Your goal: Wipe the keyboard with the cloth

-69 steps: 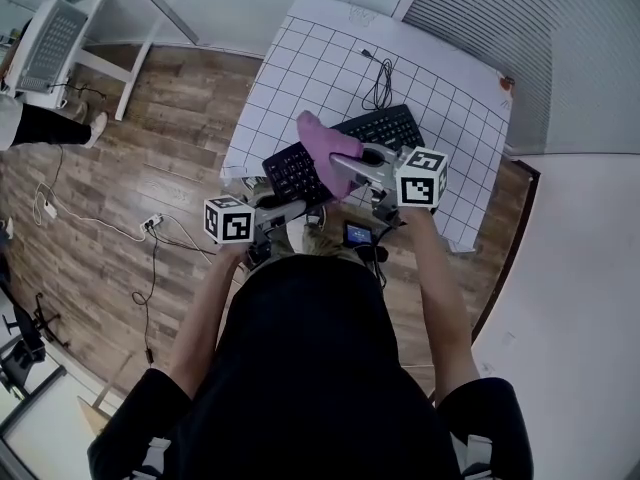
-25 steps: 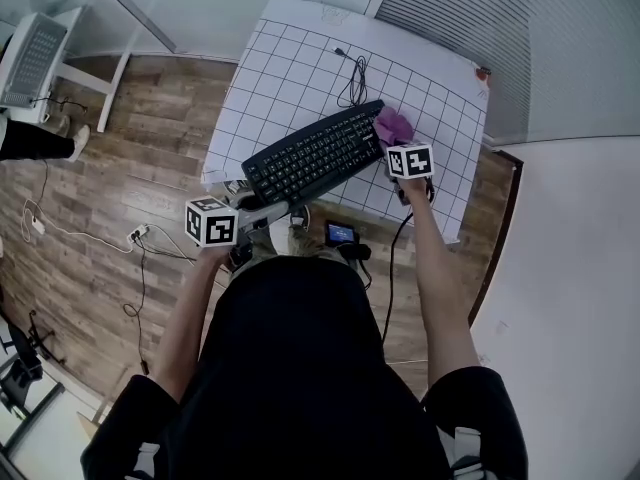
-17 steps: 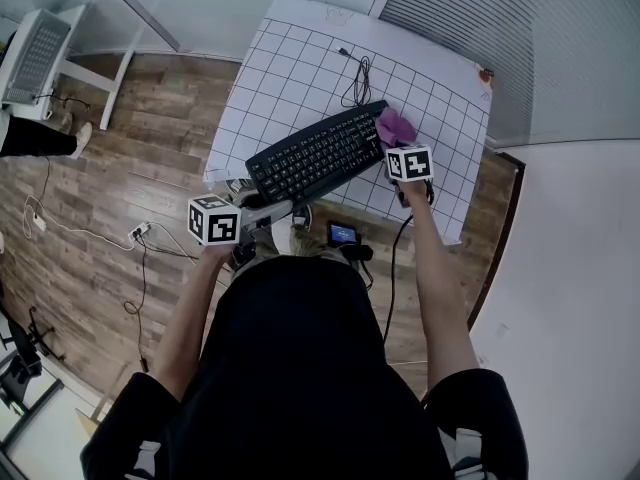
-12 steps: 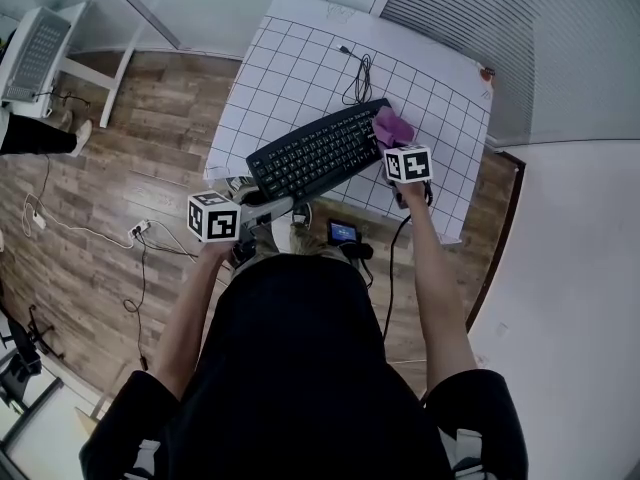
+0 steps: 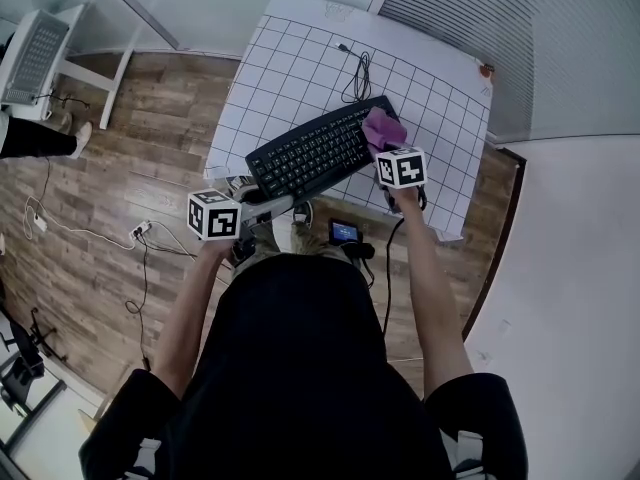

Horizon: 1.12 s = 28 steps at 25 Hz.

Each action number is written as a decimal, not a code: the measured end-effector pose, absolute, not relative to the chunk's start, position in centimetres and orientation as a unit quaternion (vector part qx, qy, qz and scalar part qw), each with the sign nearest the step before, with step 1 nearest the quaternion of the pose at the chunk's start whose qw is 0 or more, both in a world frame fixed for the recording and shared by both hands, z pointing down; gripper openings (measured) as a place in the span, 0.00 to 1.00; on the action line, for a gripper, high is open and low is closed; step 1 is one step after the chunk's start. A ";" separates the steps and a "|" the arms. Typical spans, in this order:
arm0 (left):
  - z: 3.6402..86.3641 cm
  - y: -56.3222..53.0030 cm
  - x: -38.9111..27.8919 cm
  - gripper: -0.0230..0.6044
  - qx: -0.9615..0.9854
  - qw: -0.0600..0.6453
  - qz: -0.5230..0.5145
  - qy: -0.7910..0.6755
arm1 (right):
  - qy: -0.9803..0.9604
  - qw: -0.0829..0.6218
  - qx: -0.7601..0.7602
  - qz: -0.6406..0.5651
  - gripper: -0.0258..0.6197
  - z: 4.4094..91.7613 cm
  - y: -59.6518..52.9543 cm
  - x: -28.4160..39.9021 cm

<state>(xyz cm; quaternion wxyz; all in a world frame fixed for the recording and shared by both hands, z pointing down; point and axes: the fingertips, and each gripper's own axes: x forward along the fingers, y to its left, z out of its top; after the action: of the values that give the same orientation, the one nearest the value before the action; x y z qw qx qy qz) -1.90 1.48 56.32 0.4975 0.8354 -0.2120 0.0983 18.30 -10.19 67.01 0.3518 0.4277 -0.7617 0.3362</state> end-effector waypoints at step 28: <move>56.6 1.6 -1.9 0.30 0.834 0.501 0.100 -0.209 | -0.790 0.329 0.389 0.342 0.11 63.5 -6.3 12.1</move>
<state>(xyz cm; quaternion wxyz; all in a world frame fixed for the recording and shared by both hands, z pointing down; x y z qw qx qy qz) -1.92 1.57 56.62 0.5011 0.8337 -0.2094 0.1000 12.10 -6.35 63.48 0.3293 0.3887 -0.7896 0.3421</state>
